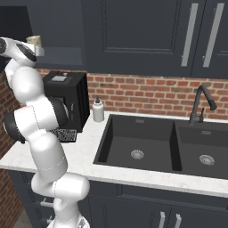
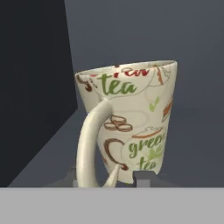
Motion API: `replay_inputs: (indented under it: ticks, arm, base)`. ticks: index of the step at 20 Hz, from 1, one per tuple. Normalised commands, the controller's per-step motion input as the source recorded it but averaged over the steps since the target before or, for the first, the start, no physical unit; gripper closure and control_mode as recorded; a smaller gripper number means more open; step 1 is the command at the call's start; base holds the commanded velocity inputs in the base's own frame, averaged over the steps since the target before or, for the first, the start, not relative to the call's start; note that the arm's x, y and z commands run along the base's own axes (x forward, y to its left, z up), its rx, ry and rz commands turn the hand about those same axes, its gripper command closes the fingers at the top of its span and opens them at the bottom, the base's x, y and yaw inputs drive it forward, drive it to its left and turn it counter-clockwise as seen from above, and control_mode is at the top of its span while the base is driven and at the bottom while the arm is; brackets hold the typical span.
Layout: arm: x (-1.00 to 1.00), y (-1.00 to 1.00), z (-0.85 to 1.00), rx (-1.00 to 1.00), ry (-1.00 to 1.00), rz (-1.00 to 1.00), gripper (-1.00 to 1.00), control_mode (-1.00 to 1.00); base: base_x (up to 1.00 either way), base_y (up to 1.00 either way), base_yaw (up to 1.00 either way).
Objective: Gather all objects into one cabinet and sort the glasses and bowls to opposite sides.
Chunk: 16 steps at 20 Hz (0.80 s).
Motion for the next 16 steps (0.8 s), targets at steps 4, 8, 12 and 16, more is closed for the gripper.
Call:
replay_inputs:
  ticks: [4,8,12,16]
  arm:
    - [0.0,0.0,0.0,0.0,0.0,0.0,1.0,-1.0]
    - [0.0,0.0,0.0,0.0,0.0,0.0,1.0,-1.0]
    - [0.0,0.0,0.0,0.0,0.0,0.0,1.0,-1.0]
    - [0.0,0.0,0.0,0.0,0.0,0.0,1.0,-1.0]
  base:
    - [0.0,0.0,0.0]
    - [0.0,0.0,0.0]
    - [0.0,0.0,0.0]
    - [0.0,0.0,0.0]
